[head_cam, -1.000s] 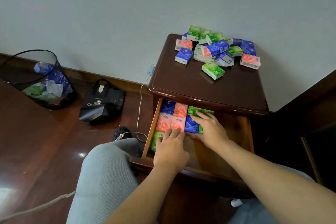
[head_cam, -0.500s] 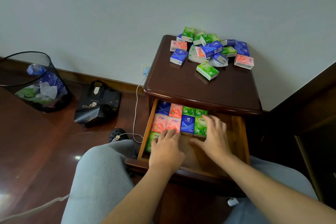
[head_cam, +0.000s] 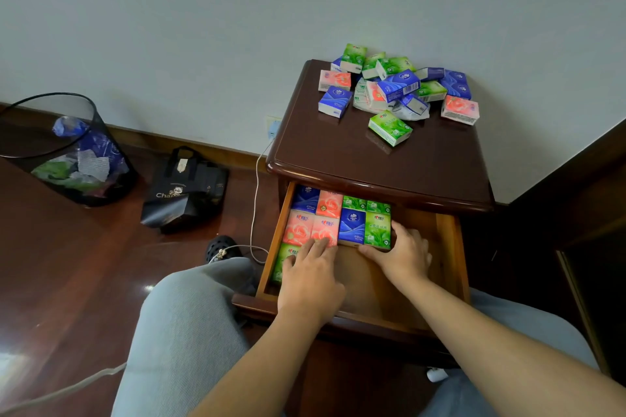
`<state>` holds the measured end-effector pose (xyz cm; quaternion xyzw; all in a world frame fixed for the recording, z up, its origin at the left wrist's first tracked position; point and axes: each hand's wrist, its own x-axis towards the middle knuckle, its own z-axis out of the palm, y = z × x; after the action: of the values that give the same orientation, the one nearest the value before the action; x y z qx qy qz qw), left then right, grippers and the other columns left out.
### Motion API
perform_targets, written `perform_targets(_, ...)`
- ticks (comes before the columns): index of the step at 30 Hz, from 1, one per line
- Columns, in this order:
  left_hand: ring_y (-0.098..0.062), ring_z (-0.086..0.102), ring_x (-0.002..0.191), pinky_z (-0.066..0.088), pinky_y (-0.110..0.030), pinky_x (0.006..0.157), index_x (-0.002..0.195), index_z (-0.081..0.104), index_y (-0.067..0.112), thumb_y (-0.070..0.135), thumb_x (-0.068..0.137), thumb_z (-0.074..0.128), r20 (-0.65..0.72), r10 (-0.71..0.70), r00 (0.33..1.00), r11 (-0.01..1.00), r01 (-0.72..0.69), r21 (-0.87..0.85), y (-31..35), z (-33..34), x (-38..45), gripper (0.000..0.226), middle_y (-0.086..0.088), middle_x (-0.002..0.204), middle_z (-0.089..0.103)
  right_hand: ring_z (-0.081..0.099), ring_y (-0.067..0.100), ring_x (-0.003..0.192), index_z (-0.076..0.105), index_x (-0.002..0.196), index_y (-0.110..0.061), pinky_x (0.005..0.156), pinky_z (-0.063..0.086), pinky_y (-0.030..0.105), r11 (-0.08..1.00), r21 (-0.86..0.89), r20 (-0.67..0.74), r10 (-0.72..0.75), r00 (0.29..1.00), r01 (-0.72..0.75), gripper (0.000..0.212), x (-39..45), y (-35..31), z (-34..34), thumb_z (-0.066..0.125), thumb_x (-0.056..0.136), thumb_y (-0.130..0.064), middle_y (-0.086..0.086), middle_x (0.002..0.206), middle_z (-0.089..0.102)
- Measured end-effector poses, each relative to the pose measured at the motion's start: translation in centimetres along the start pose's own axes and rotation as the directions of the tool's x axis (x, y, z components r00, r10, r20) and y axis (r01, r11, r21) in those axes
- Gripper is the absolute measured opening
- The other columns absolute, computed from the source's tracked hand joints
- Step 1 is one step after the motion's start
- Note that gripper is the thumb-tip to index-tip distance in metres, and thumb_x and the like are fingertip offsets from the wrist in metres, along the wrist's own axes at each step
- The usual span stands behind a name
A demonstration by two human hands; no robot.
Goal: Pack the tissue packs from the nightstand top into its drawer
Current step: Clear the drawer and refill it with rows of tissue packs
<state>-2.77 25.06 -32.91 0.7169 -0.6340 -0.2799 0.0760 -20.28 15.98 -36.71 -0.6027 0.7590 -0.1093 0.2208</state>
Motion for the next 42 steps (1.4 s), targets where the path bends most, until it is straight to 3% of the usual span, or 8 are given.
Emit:
perform_targets(16, -0.016, 0.007, 0.16, 0.015, -0.051, 0.126, 0.161, 0.025, 0.034, 0.031, 0.094, 0.056, -0.007, -0.006, 1.0, 1.0, 0.007, 0.018, -0.4, 0.5, 0.3, 0.074, 0.011, 0.171, 0.019, 0.045, 0.036, 0.135, 0.053, 0.15, -0.029, 0.107, 0.039, 0.046, 0.997, -0.042, -0.052, 0.055, 0.997, -0.058, 0.085, 2.7, -2.1, 0.1, 0.074, 0.079, -0.072, 0.01, 0.142, 0.059)
perform_targets(26, -0.016, 0.016, 0.157, 0.019, -0.048, 0.125, 0.157, 0.03, 0.035, 0.035, 0.095, 0.054, -0.059, 0.012, 0.998, 1.0, -0.012, 0.008, 0.0, -0.2, -0.1, 0.067, 0.012, 0.167, 0.026, 0.04, 0.035, 0.142, 0.035, 0.155, -0.014, 0.11, 0.042, 0.045, 0.986, -0.112, 0.09, 0.13, 0.987, -0.12, 0.103, -0.4, -3.2, -2.0, 0.069, 0.08, -0.076, 0.015, 0.151, 0.042)
perform_targets(30, -0.017, 0.041, 0.136, 0.04, -0.037, 0.111, 0.145, 0.042, 0.034, 0.033, 0.094, 0.055, -0.231, 0.047, 0.972, 0.998, -0.036, 0.053, 0.8, -2.4, 1.0, 0.053, 0.007, 0.148, 0.044, 0.065, 0.019, 0.11, 0.064, 0.123, -0.023, 0.085, 0.056, 0.035, 0.968, -0.247, 0.078, -0.013, 0.997, 0.032, 0.057, -1.5, -3.8, -5.7, 0.043, 0.099, -0.07, -0.001, 0.12, 0.068)
perform_targets(32, -0.016, 0.046, 0.129, 0.041, -0.033, 0.105, 0.142, 0.045, 0.031, 0.031, 0.096, 0.056, -0.338, 0.089, 0.937, 0.996, -0.076, 0.051, 1.6, -4.1, 2.5, 0.048, 0.006, 0.143, 0.047, 0.067, 0.006, 0.078, 0.071, 0.093, -0.026, 0.064, 0.058, 0.028, 0.971, -0.164, 0.071, -0.162, 0.984, 0.172, 0.049, -1.1, -4.6, -8.4, 0.04, 0.103, -0.063, -0.01, 0.088, 0.071)
perform_targets(34, -0.015, 0.048, 0.124, 0.041, -0.031, 0.101, 0.139, 0.049, 0.029, 0.028, 0.097, 0.055, -0.427, 0.145, 0.893, 0.989, -0.14, 0.043, 2.6, -6.0, 4.1, 0.042, 0.007, 0.139, 0.05, 0.064, 0.006, 0.068, 0.067, 0.077, -0.024, 0.061, 0.057, 0.032, 0.949, -0.028, -0.003, -0.314, 0.949, 0.314, 0.049, -0.1, -5.6, -10.7, 0.043, 0.104, -0.057, -0.007, 0.073, 0.067)
perform_targets(36, -0.016, 0.048, 0.13, 0.041, -0.032, 0.105, 0.143, 0.05, 0.026, 0.025, 0.098, 0.053, -0.454, 0.204, 0.867, 0.978, -0.197, 0.063, 3.5, -7.7, 5.8, 0.045, 0.006, 0.143, 0.05, 0.062, 0.009, 0.084, 0.066, 0.085, -0.026, 0.074, 0.054, 0.033, 0.904, 0.064, -0.133, -0.413, 0.901, 0.424, 0.03, 1.8, -6.6, -12.0, 0.054, 0.102, -0.048, -0.009, 0.085, 0.065)
perform_targets(38, -0.019, 0.037, 0.147, 0.033, -0.037, 0.119, 0.155, 0.041, 0.022, 0.026, 0.102, 0.049, -0.405, 0.231, 0.885, 0.973, -0.203, 0.111, 4.1, -9.0, 7.4, 0.054, 0.001, 0.159, 0.04, 0.056, 0.015, 0.11, 0.066, 0.112, -0.024, 0.093, 0.048, 0.031, 0.902, 0.128, -0.205, -0.382, 0.901, 0.411, 0.021, 4.1, -7.1, -12.3, 0.064, 0.098, -0.039, -0.005, 0.113, 0.06)
perform_targets(42, -0.025, -0.002, 0.161, 0.005, -0.046, 0.13, 0.166, 0.006, 0.02, 0.041, 0.11, 0.025, -0.216, 0.096, 0.972, 0.977, -0.051, 0.208, 3.7, -10.0, 10.4, 0.063, -0.006, 0.175, 0.0, 0.041, 0.03, 0.134, 0.044, 0.148, -0.017, 0.111, 0.037, 0.04, 0.975, 0.061, -0.178, -0.198, 0.964, 0.212, 0.069, 7.6, -7.2, -10.7, 0.068, 0.094, -0.051, 0.01, 0.148, 0.041)
